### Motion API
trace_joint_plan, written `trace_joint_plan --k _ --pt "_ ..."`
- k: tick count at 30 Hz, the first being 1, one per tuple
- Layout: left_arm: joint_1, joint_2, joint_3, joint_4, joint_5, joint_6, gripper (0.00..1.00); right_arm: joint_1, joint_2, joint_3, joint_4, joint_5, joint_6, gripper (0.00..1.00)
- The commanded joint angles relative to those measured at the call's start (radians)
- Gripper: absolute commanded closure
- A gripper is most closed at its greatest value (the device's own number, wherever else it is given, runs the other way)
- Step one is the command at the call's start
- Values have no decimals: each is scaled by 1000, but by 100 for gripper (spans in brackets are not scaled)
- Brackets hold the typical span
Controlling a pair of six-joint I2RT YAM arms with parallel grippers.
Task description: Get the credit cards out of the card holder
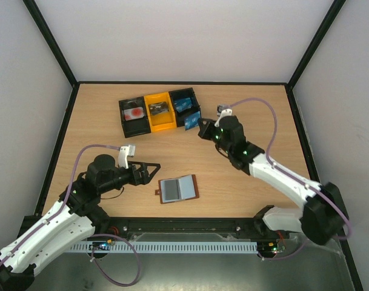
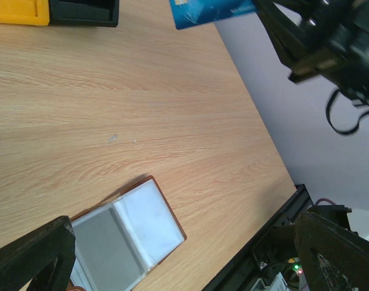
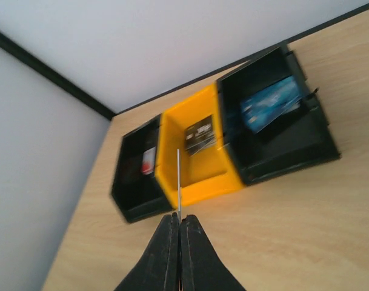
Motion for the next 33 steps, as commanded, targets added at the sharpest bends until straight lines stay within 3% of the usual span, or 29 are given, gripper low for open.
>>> trace_joint_plan --k 1,16,33 --pt "0 -6 20 -29 -30 22 1 -93 177 135 24 -42 -131 98" --pt "0 -20 -2 -25 5 9 1 -177 814 641 -56 -79 -204 98" --pt "0 -2 -7 -14 13 16 1 -223 1069 901 -91 -146 -188 98"
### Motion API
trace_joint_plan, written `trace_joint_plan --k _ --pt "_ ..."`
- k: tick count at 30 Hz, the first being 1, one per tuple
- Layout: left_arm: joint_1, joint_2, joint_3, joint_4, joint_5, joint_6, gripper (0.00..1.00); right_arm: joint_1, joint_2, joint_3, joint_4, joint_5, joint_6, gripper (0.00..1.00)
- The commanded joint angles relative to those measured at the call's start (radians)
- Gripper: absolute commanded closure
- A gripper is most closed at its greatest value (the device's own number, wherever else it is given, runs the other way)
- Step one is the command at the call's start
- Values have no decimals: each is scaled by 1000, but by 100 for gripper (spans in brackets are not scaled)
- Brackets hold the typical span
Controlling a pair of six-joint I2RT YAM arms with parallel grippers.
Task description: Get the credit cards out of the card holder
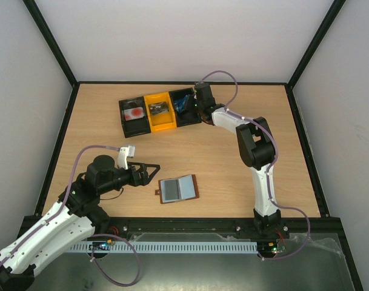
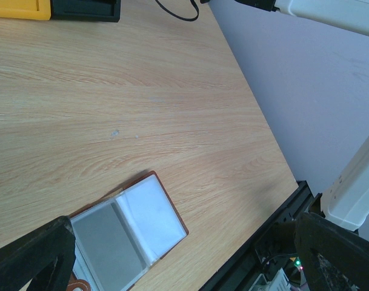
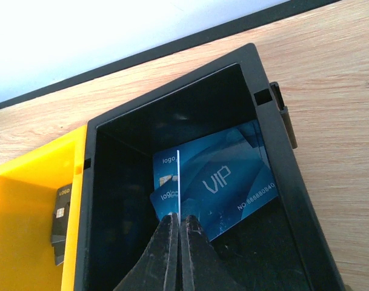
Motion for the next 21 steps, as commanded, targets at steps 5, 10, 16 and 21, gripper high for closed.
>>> trace_joint_plan --k 5,10,16,21 --pt "0 21 -7 5 14 15 1 -17 51 83 -8 -21 9 98" --pt "0 28 -8 8 13 17 1 -24 80 104 -10 -23 21 98" --pt "0 37 -7 11 13 17 1 -31 97 129 -22 -2 24 97" --pt "0 44 -6 12 14 16 1 -33 100 146 -47 22 25 85"
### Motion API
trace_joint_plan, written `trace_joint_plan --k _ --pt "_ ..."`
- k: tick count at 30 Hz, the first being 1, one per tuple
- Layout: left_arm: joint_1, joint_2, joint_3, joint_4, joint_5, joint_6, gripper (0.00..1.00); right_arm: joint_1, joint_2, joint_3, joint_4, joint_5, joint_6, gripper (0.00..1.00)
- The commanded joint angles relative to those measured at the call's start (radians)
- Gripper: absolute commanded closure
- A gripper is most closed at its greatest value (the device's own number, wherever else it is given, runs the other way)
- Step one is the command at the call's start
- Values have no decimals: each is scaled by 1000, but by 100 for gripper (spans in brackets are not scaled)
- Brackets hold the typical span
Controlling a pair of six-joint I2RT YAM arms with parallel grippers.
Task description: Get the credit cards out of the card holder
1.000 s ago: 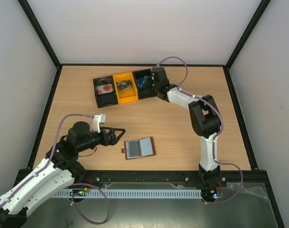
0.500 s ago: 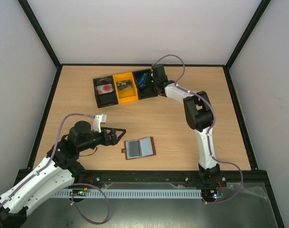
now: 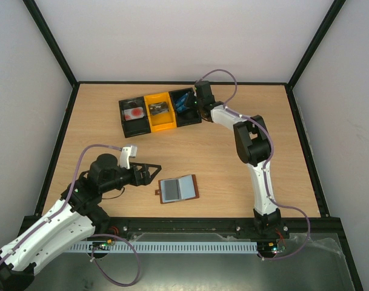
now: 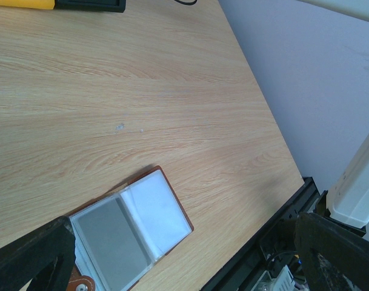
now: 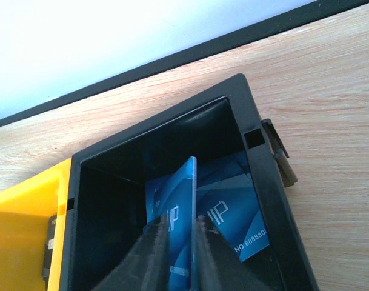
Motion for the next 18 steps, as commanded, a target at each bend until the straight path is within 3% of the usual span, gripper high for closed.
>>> trace_joint_plan --k 1,8,18 --pt "0 6 -5 11 8 13 1 -6 19 46 -46 37 -2 82" --pt "0 5 -5 5 11 13 1 -7 19 102 -113 59 -1 65" --pt "0 26 -23 11 1 -15 1 -8 -68 112 -231 8 16 58"
